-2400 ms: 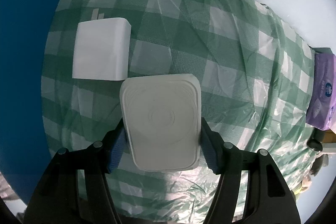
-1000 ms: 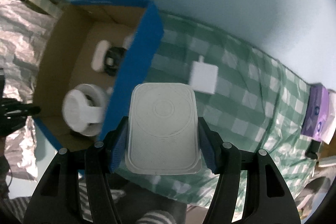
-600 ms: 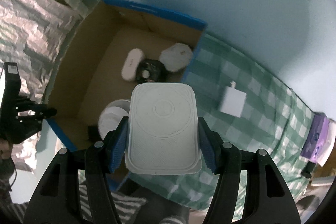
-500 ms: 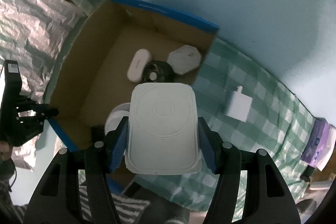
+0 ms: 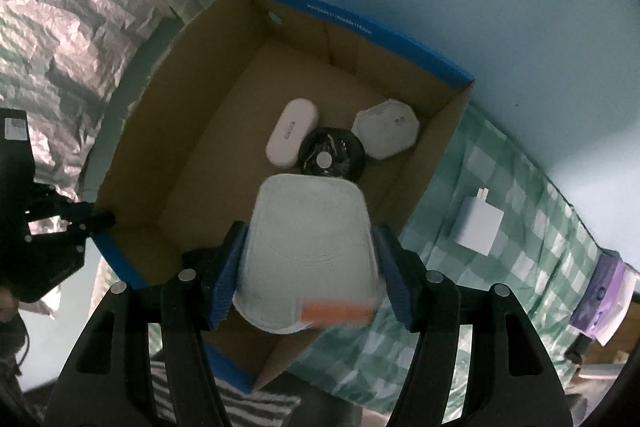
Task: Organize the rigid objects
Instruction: 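Lower the square case into the box and open the right gripper, then move the right gripper to the white plug charger and grasp it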
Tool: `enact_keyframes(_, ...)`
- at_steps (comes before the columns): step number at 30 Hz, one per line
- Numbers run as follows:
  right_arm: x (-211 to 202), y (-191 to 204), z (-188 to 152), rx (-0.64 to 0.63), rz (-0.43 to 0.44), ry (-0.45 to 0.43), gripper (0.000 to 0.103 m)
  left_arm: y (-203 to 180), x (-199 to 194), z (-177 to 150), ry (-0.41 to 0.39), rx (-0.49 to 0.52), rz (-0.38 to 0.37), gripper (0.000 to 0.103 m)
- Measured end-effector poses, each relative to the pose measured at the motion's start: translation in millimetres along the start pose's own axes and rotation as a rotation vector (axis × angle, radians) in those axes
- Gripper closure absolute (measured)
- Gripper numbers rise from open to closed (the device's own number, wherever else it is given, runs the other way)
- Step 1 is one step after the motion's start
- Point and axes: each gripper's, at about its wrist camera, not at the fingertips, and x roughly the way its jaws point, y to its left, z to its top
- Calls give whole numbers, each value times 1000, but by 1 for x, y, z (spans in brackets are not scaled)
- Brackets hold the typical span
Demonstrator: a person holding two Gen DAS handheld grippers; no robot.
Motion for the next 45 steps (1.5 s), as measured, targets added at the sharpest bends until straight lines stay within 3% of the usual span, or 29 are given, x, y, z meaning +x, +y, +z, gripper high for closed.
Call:
enact_keyframes(14,-8,-2,-5,-9,-9,-13,38,-1,-1,0,-5,6,-3,92)
enact_keyframes(45,-24,-68,-29,106,-74,-25,37,0,1,-5,-6,17,4,92)
